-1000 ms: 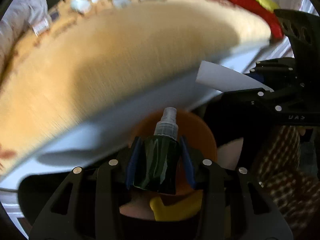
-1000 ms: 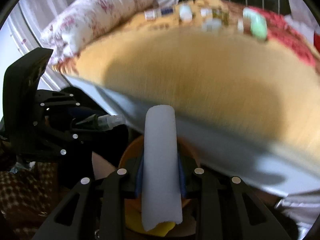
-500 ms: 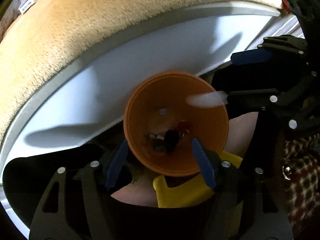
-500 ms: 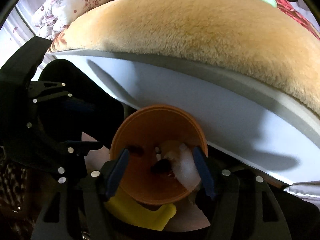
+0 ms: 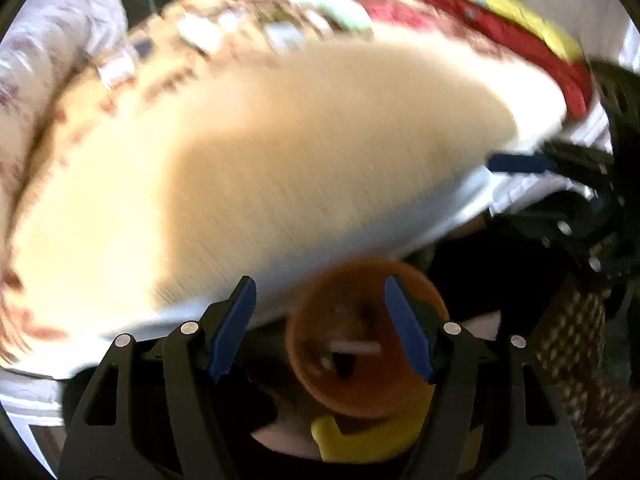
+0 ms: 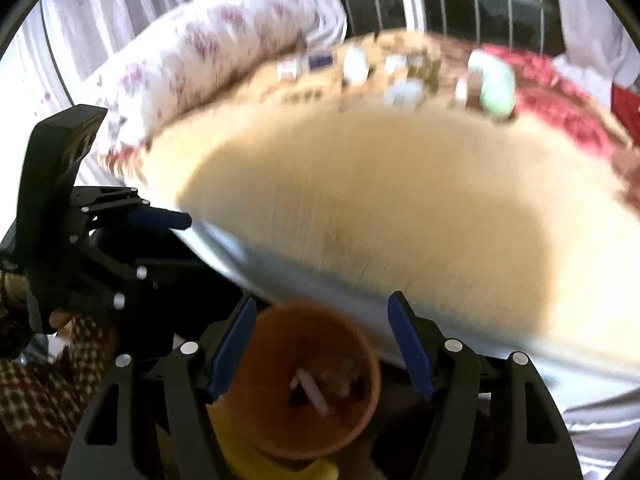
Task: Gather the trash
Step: 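Lower both tools into the orange bin and open both to drop items, then raise the left tool and grasp the pale green cylinder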
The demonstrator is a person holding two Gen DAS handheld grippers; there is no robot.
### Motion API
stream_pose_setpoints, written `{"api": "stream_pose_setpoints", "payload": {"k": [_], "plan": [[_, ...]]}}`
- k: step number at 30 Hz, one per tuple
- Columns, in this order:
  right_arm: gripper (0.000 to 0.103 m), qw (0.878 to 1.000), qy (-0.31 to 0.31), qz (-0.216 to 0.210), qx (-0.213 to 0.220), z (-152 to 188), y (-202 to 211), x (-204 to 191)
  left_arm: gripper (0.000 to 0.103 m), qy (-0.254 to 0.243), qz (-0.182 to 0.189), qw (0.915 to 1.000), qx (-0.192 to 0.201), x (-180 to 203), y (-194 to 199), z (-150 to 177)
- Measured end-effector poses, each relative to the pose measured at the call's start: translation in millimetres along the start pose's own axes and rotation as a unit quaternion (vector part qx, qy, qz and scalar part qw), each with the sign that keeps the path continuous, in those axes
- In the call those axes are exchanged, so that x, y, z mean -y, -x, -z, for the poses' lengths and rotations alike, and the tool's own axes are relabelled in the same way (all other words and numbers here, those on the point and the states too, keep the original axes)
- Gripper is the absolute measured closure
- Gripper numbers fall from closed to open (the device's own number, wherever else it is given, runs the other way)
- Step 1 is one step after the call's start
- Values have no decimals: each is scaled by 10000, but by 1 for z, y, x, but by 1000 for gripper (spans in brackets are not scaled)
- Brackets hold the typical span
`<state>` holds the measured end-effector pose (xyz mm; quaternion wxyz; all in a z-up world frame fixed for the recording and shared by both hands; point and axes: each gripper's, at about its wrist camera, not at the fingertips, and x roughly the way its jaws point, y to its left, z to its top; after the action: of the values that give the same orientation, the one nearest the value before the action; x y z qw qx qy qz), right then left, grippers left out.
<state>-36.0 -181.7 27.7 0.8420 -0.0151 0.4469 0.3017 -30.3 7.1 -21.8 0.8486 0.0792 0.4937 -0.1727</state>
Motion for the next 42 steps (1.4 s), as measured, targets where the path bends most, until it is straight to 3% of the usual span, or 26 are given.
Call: {"api": "stream_pose_setpoints", "payload": {"k": [5, 11, 18, 24, 28, 32, 33, 34, 38, 42], "plan": [[33, 9964, 5, 385, 750, -36, 22, 13, 37, 301, -322, 9966, 690, -25, 21, -56], [29, 9885, -43, 630, 1375, -69, 38, 32, 37, 776, -722, 9893, 1005, -54, 7, -131], [28, 9877, -8, 714, 1391, -80, 23, 41, 37, 1333, -1147, 9778, 1141, -85, -33, -198], [27, 9886, -108, 720, 1316, -81, 14, 52, 37, 1650, -1468, 9725, 744, -112, -91, -242], [26, 9883, -62, 856, 1263, -82, 9, 57, 36, 1988, -1638, 9650, 494, -134, -122, -259], [25, 9873, -74, 937, 1280, -86, 8, 63, 37, 2313, -1512, 9602, 405, -150, -143, -264], [25, 9868, -70, 973, 1290, -87, 8, 64, 51, 2357, -1371, 9610, 462, -152, -144, -262], [25, 9859, -66, 1028, 1315, -89, 8, 66, 54, 2368, -1281, 9614, 568, -151, -142, -259], [25, 9849, -114, 1227, 1216, -99, 0, 77, 56, 1884, -1460, 9685, 722, -131, -127, -246], [25, 9822, -182, 1517, 1091, -123, -11, 97, 58, 1587, -1303, 9748, 871, -110, -102, -220]]}}
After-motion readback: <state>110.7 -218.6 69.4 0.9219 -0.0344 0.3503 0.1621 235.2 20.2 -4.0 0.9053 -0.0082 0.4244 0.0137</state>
